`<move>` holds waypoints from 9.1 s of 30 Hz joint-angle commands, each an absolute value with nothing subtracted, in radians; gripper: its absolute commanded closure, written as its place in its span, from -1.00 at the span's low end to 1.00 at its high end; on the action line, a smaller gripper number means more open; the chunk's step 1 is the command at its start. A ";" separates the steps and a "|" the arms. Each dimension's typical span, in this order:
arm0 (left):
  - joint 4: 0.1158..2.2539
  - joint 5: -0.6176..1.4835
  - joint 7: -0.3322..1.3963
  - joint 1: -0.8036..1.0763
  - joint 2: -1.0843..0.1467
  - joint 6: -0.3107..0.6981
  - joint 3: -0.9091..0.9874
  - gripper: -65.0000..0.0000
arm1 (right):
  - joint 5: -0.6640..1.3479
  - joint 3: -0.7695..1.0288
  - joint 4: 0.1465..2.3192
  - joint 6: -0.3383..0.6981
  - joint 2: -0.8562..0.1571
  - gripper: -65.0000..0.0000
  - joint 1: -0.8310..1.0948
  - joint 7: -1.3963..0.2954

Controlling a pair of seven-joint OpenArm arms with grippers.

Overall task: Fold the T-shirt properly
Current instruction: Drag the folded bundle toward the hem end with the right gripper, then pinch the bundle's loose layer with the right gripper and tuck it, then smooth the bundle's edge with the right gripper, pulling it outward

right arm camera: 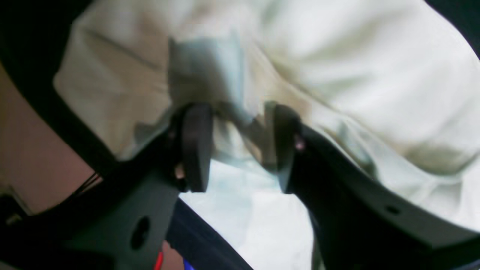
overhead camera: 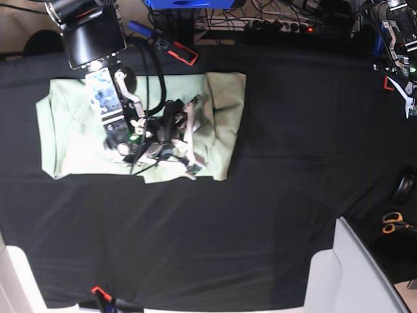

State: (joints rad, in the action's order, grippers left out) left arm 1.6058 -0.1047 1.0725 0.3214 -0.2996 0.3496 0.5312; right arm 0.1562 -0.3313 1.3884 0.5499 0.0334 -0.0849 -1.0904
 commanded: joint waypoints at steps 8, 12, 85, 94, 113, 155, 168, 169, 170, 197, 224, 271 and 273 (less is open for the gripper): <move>1.598 -0.117 1.069 0.285 -0.320 0.344 0.539 1.00 | 0.168 -0.329 1.463 0.553 0.042 0.69 -0.079 -1.081; 1.598 -0.117 1.069 0.283 -0.320 0.344 0.539 1.00 | 0.168 -0.329 1.463 0.553 0.041 1.00 -0.064 -1.081; 1.569 -0.117 1.069 0.240 -0.320 0.344 0.539 1.00 | 0.166 -0.137 1.859 0.390 0.056 -0.14 0.188 -1.214; 1.569 -0.117 1.069 0.242 -0.320 0.344 0.538 1.00 | 0.165 -0.133 1.635 0.389 0.050 -0.14 0.087 -1.141; 1.569 -0.117 1.069 0.240 -0.320 0.344 0.538 1.00 | 0.165 -0.096 1.613 0.389 0.048 0.95 0.150 -1.098; 1.514 -0.117 1.069 0.193 -0.328 0.344 0.538 1.00 | 0.170 0.064 1.776 0.390 0.088 0.04 0.257 -1.224; 1.515 -0.117 1.069 0.197 -0.328 0.344 0.536 1.00 | 0.165 0.059 1.613 0.291 0.082 -0.08 -0.073 -1.207; 1.515 -0.117 1.069 0.200 -0.328 0.344 0.536 1.00 | 0.165 0.059 1.554 0.291 0.082 -0.08 -0.110 -1.182; 1.515 -0.117 1.069 0.200 -0.328 0.344 0.536 1.00 | 0.165 0.059 1.489 0.291 0.082 -0.08 -0.142 -1.155; 1.514 -0.117 1.069 0.205 -0.326 0.344 0.538 1.00 | 0.170 0.064 1.130 0.291 0.056 0.10 -0.292 -0.969; 1.512 -0.117 1.069 0.193 -0.328 0.344 0.538 1.00 | 0.170 0.282 1.136 0.291 0.047 1.00 -0.257 -1.017; 1.523 -0.108 1.069 0.196 -0.303 0.344 0.536 1.00 | 0.170 -0.038 1.412 0.565 0.073 1.00 -0.105 -0.981; 1.554 -0.108 1.067 0.197 -0.294 0.344 0.536 1.00 | 0.170 -0.035 1.417 0.565 0.062 1.00 -0.097 -0.980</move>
